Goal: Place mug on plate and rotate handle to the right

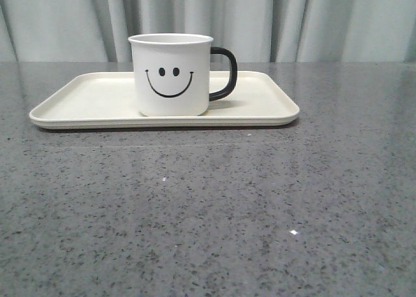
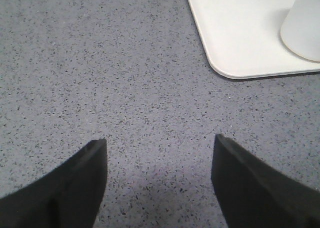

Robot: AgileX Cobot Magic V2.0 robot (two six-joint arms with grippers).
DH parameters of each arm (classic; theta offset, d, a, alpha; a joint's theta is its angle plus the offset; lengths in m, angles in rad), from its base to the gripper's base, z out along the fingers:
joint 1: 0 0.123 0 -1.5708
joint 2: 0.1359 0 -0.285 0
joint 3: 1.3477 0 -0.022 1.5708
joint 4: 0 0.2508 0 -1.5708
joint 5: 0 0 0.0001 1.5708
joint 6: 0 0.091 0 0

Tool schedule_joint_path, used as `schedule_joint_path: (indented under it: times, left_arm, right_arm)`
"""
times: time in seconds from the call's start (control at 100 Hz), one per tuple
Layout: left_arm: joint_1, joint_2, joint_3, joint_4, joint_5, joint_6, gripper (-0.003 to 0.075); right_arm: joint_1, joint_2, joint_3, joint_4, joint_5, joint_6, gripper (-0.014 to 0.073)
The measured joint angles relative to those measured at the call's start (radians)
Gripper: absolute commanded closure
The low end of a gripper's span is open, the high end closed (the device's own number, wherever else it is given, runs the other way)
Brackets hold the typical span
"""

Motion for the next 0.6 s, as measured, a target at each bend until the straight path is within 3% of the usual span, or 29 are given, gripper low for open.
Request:
schedule_joint_path:
  times: [0.3,0.6]
  left_arm:
    - [0.000,0.000,0.000,0.000,0.000,0.000,0.0283]
    - [0.000,0.000,0.000,0.000,0.000,0.000,0.0283]
  right_arm:
    - [-0.007,-0.280,0.191,0.000,-0.002,0.013,0.0137]
    - [-0.007,-0.358,0.302,-0.018,-0.002,0.084,0.0137]
